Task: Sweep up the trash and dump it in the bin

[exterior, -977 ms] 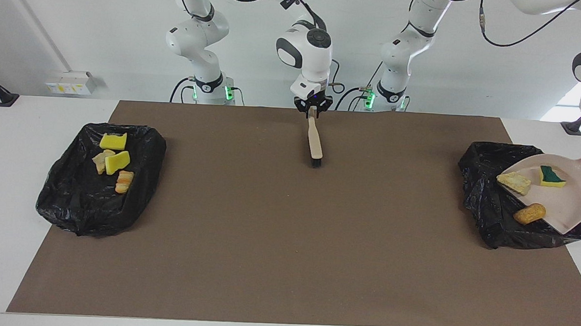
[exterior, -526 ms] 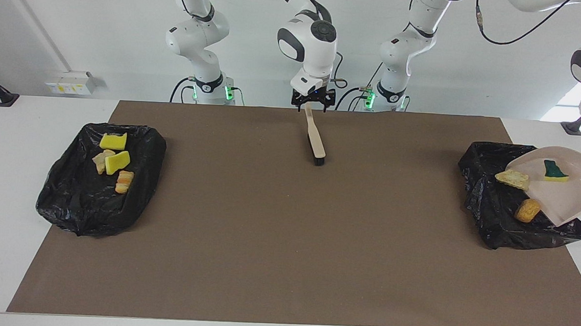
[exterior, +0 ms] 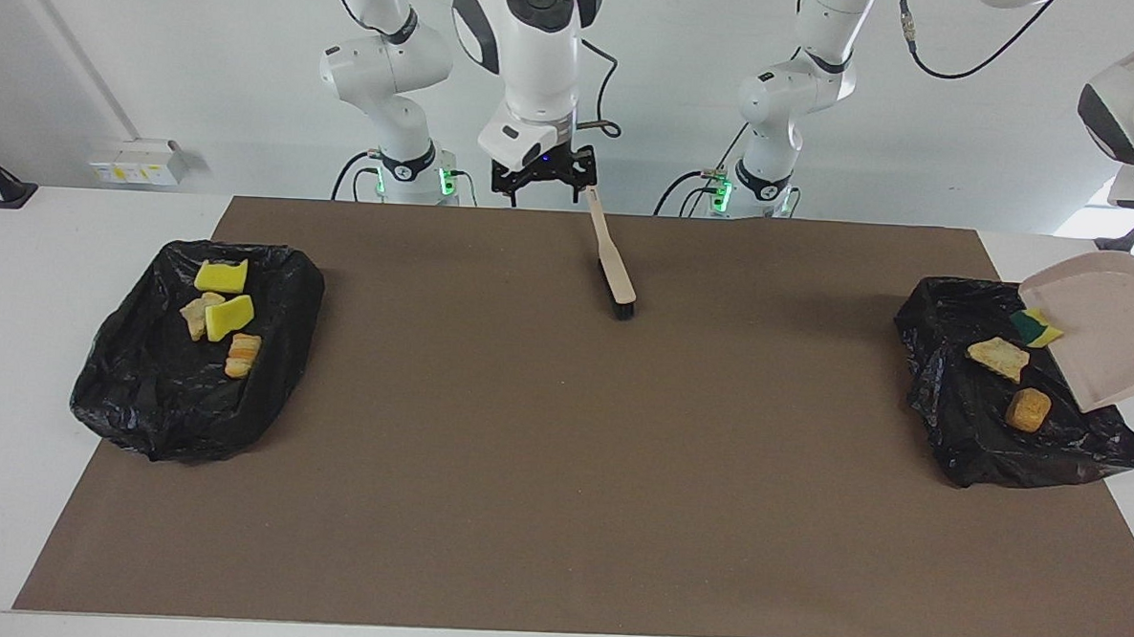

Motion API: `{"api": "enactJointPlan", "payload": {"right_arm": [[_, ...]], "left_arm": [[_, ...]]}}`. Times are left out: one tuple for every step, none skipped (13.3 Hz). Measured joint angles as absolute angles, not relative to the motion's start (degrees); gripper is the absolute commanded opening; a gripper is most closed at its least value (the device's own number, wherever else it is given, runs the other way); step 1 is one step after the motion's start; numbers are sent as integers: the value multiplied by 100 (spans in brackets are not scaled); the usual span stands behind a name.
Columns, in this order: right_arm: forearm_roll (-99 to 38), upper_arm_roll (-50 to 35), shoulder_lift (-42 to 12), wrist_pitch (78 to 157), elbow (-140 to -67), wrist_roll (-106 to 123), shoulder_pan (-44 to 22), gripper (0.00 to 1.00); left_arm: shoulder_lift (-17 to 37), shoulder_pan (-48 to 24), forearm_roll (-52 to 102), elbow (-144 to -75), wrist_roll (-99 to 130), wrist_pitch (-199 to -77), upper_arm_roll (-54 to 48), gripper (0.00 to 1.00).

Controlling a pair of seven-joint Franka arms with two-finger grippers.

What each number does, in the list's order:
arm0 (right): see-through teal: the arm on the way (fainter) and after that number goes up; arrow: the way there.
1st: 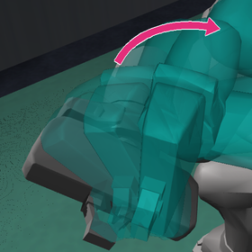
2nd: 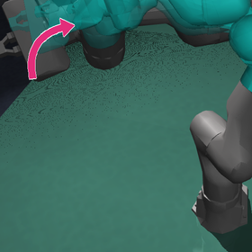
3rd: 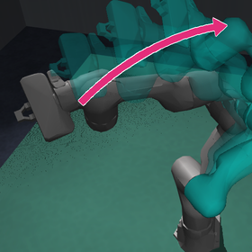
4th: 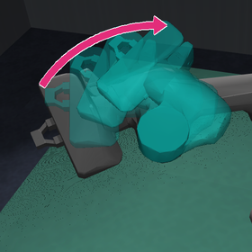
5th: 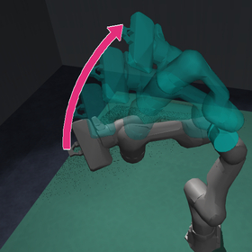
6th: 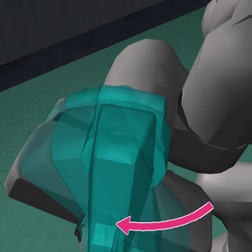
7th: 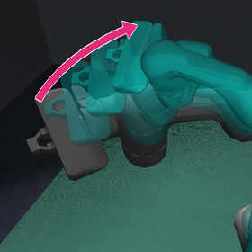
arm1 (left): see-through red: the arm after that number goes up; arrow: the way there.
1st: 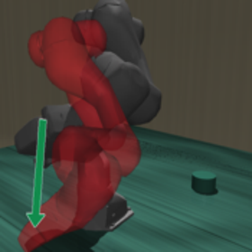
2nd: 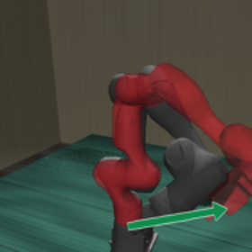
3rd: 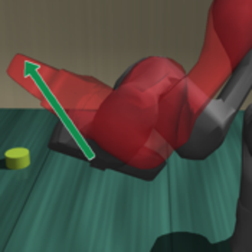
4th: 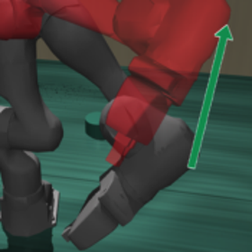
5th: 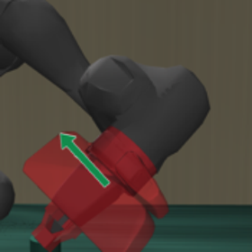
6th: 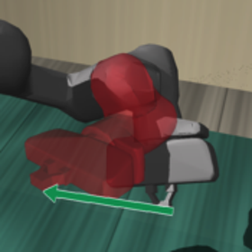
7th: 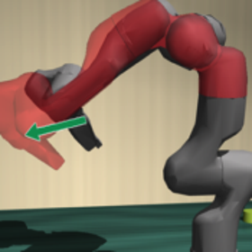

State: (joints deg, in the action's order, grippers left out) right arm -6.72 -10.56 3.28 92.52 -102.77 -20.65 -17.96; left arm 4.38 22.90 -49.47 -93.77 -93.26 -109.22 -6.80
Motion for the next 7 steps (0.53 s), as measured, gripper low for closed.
{"api": "enactJointPlan", "payload": {"right_arm": [[-671, -1048, 403, 9244, -10275, -1836, -1573, 100], [-669, -1043, 466, 9243, -10271, -1562, -1355, 100], [-665, -1031, 513, 9243, -10256, -1256, -1153, 100], [-656, -998, 551, 9237, -10215, -925, -958, 100], [-629, -956, 568, 9211, -10151, -637, -802, 100], [-551, -915, 570, 9170, -10071, -352, -654, 100], [-452, -894, 570, 9122, -10006, -41, -483, 100]], "left_arm": [[403, 2246, -4789, -9258, -9326, -10812, -720, 0], [358, 2192, -4546, -9145, -9326, -10636, -769, 0], [311, 2144, -4229, -9023, -9319, -10437, -812, 0], [242, 2119, -3846, -8907, -9303, -10263, -861, 0], [158, 2118, -3506, -8838, -9228, -10115, -909, 0], [66, 2118, -3172, -8805, -9025, -9923, -955, 0], [-18, 2119, -2847, -8805, -8625, -9694, -1036, 0]]}}
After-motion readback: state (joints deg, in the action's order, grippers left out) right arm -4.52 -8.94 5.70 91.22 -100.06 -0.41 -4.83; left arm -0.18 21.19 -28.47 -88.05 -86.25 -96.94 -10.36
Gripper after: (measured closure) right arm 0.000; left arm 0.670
